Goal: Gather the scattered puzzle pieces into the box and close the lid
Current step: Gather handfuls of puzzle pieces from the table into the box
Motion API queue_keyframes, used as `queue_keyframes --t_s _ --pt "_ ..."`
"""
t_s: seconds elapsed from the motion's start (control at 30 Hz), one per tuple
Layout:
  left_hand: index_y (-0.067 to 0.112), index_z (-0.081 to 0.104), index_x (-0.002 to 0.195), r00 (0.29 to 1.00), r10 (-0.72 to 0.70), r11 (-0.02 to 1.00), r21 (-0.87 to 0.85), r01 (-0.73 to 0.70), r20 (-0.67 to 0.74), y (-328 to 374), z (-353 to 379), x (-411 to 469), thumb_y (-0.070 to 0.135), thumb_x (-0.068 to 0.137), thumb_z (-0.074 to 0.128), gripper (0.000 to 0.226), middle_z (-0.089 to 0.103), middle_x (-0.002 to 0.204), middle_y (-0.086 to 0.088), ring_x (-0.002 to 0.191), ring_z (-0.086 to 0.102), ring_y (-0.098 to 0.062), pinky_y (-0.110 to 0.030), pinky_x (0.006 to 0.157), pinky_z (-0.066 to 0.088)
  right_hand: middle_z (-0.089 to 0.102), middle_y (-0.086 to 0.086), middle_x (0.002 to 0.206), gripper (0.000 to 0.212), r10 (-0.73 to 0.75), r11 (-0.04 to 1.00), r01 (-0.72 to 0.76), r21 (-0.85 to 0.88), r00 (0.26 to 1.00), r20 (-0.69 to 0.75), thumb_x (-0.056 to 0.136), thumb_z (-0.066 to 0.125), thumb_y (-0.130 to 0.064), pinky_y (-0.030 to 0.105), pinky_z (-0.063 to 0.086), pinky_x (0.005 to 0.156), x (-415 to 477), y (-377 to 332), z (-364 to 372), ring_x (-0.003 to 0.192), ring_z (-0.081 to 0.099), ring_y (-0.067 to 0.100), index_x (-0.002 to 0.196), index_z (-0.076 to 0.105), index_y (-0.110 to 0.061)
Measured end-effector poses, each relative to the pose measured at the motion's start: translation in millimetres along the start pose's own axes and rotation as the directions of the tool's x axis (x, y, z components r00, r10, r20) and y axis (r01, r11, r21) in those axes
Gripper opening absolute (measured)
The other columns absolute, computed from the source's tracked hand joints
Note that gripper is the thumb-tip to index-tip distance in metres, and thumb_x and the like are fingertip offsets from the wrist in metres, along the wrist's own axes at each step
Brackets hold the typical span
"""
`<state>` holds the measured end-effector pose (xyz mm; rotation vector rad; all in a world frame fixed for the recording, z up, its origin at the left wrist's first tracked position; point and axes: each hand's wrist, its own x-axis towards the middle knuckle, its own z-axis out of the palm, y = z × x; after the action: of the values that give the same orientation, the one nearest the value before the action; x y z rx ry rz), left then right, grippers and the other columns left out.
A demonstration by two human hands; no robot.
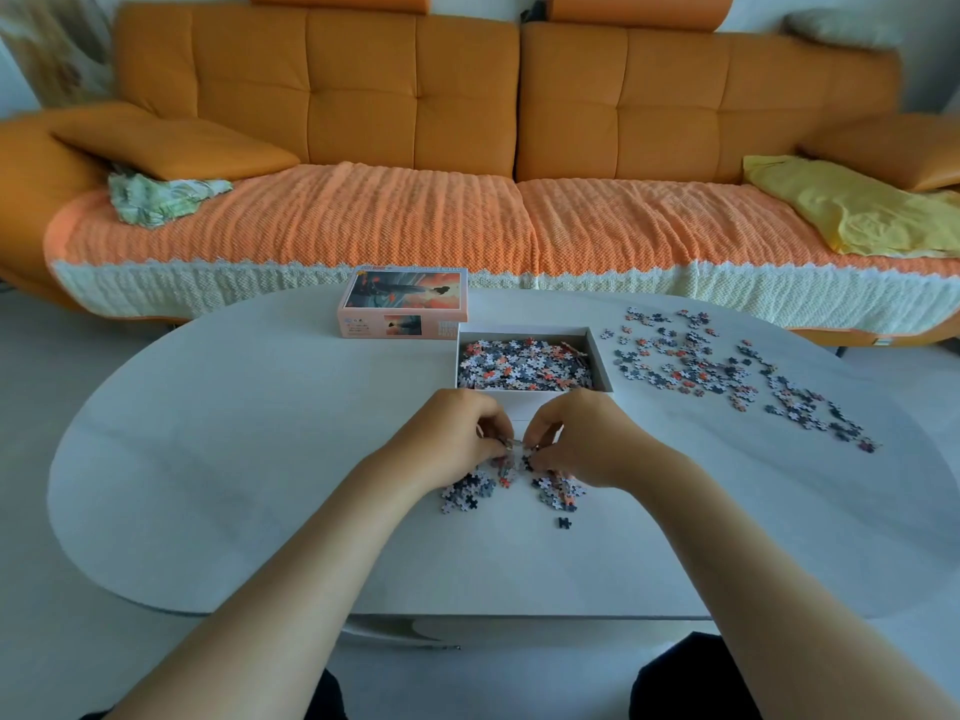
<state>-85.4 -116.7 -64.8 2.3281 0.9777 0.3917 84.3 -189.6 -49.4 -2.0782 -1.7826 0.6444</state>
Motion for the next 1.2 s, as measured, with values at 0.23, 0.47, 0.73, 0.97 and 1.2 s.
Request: queue_keyframes --t_s 0.23,0.47,0.73,0.97,1.2 --pt "0.025 0.072 0.087 0.982 -0.019 0.988 -0.152 -0.01 -0.187 8 -16 26 0.017 0.084 0.074 0.009 0.067 0.082 0.012 0.072 0.057 0.001 -0.009 0.061 0.04 0.068 -0.009 0.065 0.014 -0.012 0.976 0.086 0.199 0.937 -0.35 0.079 0.077 -0.012 0.02 0.052 0.051 17 0 -27 0.052 0.062 0.01 0.073 0.073 -0.024" --pt "0.016 0.072 0.108 0.943 0.015 0.996 -0.073 -0.042 -0.333 4 -12 57 0.015 0.089 0.068 0.02 0.069 0.103 0.004 0.085 0.059 -0.003 -0.011 0.077 0.044 0.072 0.0 0.093 0.013 0.004 0.99 0.065 0.128 0.88 -0.474 0.087 0.07 -0.018 0.006 0.038 0.054 46 15 -20 0.065 0.057 0.006 0.098 0.076 -0.018" --pt "0.024 0.067 0.121 0.978 0.129 0.978 0.183 -0.098 -0.167 -8 -6 52 0.024 0.098 0.052 0.027 0.058 0.124 0.008 0.104 0.057 -0.016 -0.034 0.091 0.045 0.072 -0.002 0.088 0.022 -0.169 0.983 0.135 -0.123 0.925 -0.34 0.096 0.053 -0.025 0.033 0.052 0.067 40 14 -15 0.075 0.063 0.019 0.101 0.075 -0.024" --pt "0.027 0.045 0.144 0.988 0.144 0.956 0.265 -0.127 -0.048 -7 -12 30 0.039 0.097 0.052 0.049 0.039 0.15 0.013 0.137 0.032 -0.015 -0.037 0.115 0.021 0.069 -0.005 0.116 0.029 -0.244 0.969 0.22 -0.113 0.928 -0.281 0.094 0.057 -0.017 0.025 0.047 0.094 29 18 -16 0.106 0.062 0.013 0.119 0.069 -0.023" --pt "0.038 0.062 0.104 0.989 0.134 0.988 0.084 -0.128 -0.07 -4 -26 -10 0.033 0.085 0.067 0.02 0.055 0.097 0.021 0.076 0.054 -0.005 -0.037 0.075 0.052 0.069 -0.01 0.1 0.024 -0.386 0.921 0.366 -0.131 0.899 -0.208 0.089 0.063 -0.01 0.022 0.051 0.079 8 3 -13 0.076 0.057 0.0 0.105 0.074 -0.024"
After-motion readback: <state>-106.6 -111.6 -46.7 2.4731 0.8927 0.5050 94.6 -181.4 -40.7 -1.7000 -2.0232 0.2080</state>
